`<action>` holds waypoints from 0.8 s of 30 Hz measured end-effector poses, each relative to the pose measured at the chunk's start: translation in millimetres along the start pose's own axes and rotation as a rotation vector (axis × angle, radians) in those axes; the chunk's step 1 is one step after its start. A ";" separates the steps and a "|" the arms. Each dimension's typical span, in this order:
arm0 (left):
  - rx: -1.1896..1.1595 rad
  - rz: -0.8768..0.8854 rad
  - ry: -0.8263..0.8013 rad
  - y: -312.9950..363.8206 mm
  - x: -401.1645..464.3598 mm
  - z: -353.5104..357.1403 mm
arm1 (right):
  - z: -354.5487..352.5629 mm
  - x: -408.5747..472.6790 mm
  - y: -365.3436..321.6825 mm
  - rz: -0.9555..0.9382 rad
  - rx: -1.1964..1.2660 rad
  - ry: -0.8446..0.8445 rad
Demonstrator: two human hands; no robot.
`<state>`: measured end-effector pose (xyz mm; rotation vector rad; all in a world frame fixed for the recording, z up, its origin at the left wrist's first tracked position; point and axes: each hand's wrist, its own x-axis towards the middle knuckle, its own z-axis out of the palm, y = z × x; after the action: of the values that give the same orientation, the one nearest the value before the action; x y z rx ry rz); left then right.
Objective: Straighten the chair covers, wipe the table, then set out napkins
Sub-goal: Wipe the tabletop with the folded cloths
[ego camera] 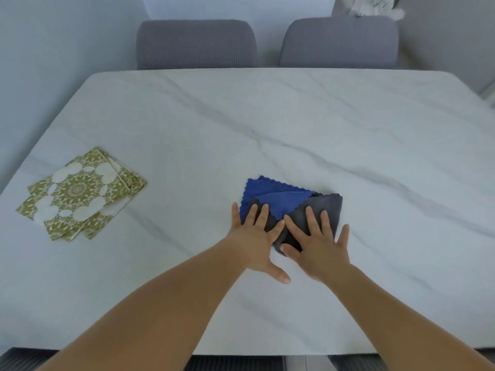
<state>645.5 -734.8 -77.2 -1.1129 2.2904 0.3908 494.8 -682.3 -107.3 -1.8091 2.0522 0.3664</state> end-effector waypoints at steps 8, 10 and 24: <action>-0.018 -0.054 -0.007 -3.8 74.4 -57.7 | -36.0 78.1 32.8 0.082 0.048 0.003; -0.020 -0.065 0.012 -12.7 94.7 -71.1 | -47.4 104.1 37.9 0.091 0.055 -0.002; -0.264 -0.303 0.116 -115.0 77.7 -44.6 | -80.9 181.2 -65.7 -0.179 -0.068 -0.001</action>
<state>681.5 -875.5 -89.8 -1.6264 2.1625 0.5292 532.8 -887.8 -112.0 -2.0138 1.8793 0.3905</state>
